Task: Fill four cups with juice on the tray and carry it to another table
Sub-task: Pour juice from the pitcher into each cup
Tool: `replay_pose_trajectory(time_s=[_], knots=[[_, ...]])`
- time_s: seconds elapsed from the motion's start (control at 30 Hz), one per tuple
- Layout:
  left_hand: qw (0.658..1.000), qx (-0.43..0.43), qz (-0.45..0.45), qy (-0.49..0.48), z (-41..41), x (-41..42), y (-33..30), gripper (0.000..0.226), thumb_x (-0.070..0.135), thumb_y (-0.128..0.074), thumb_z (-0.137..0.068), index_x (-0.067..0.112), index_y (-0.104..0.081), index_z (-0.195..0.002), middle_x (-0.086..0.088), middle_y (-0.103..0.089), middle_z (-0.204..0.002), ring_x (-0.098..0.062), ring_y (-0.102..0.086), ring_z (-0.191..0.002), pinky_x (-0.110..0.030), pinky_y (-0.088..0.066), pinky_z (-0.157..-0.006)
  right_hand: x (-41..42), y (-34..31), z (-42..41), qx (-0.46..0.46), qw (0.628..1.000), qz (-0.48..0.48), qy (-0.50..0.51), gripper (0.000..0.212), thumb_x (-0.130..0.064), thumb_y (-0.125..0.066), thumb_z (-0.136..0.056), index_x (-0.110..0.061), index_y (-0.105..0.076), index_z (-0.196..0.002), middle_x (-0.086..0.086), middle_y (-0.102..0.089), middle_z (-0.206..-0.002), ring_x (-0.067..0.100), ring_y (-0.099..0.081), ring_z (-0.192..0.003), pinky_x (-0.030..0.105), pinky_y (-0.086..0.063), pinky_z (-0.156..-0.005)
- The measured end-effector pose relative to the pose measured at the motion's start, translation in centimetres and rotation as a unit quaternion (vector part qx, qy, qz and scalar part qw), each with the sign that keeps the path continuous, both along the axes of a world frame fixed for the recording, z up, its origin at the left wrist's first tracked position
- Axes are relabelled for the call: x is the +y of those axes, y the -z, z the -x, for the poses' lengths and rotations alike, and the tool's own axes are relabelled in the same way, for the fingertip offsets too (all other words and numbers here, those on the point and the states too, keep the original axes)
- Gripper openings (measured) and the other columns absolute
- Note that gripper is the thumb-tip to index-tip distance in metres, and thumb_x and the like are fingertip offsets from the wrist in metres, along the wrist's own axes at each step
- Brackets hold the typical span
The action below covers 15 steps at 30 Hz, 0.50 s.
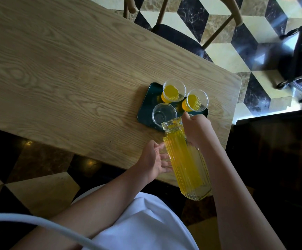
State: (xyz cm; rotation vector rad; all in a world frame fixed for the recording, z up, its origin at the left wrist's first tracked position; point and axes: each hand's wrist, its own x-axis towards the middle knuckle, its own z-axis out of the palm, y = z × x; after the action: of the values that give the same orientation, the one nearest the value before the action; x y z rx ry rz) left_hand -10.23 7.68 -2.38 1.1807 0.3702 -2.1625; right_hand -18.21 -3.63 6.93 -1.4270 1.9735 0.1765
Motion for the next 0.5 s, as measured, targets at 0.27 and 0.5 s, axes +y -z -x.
replay_pose_trajectory(time_s=[0.27,0.5], knots=[[1.0,0.001,-0.014,-0.011,-0.06,-0.26,-0.34,0.068,0.03,-0.024,-0.09,0.023,-0.029,-0.158,-0.026,-0.058,-0.132,-0.048,-0.058,-0.114,-0.062,-0.039,-0.103,-0.45,-0.2,-0.15,0.008,0.999,-0.025,-0.018,0.043,-0.04,-0.039,-0.102,-0.018,-0.044,-0.065,0.002,-0.047,-0.066,0.024,-0.045,-0.061,0.032,-0.042,-0.063],[1.0,0.0,-0.01,-0.012,-0.01,-0.34,-0.43,0.066,0.029,-0.023,-0.092,0.022,-0.03,-0.157,-0.021,-0.062,-0.114,-0.045,-0.058,-0.11,-0.064,-0.035,-0.11,-0.64,-0.43,-0.55,0.015,0.999,-0.029,-0.026,0.042,-0.039,-0.039,-0.102,-0.018,-0.043,-0.066,0.002,-0.046,-0.067,0.02,-0.045,-0.059,0.029,-0.04,-0.057]])
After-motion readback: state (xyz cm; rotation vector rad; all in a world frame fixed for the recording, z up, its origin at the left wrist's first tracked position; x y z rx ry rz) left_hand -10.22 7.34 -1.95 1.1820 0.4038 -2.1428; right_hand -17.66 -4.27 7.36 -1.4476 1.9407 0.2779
